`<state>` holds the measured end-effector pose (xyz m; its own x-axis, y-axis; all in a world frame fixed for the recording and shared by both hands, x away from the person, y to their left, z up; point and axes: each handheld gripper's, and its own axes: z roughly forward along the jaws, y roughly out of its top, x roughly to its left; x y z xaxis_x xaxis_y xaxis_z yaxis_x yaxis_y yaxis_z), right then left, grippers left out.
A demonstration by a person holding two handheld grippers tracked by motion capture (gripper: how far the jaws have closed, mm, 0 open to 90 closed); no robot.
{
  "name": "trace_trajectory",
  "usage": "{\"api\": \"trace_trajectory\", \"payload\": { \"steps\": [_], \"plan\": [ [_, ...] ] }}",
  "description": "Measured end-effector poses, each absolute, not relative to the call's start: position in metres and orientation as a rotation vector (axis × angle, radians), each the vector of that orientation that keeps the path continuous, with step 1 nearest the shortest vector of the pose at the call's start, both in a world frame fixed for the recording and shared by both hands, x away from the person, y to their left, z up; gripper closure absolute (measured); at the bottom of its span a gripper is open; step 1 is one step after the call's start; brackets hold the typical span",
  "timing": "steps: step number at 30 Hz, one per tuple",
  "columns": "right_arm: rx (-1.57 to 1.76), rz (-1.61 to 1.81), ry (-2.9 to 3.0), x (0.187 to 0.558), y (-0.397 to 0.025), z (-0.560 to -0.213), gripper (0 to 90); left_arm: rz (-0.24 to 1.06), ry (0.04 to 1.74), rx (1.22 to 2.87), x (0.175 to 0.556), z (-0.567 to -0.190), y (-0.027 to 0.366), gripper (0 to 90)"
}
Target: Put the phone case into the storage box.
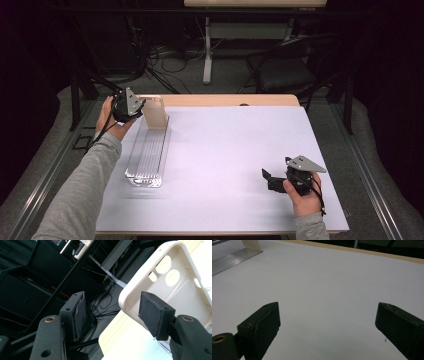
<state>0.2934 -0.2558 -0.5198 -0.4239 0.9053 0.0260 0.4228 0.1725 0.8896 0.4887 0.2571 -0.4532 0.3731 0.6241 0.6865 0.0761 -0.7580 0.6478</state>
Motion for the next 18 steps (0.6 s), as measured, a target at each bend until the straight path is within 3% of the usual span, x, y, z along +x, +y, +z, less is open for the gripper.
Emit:
{"api": "trace_trajectory", "payload": {
  "steps": [18],
  "plan": [
    [1.256, 1.194, 1.931, 0.294, -0.256, -0.520, 5.8, 1.340, 0.621, 2.062, 0.482, -0.441, 0.266, 36.5]
  ]
}}
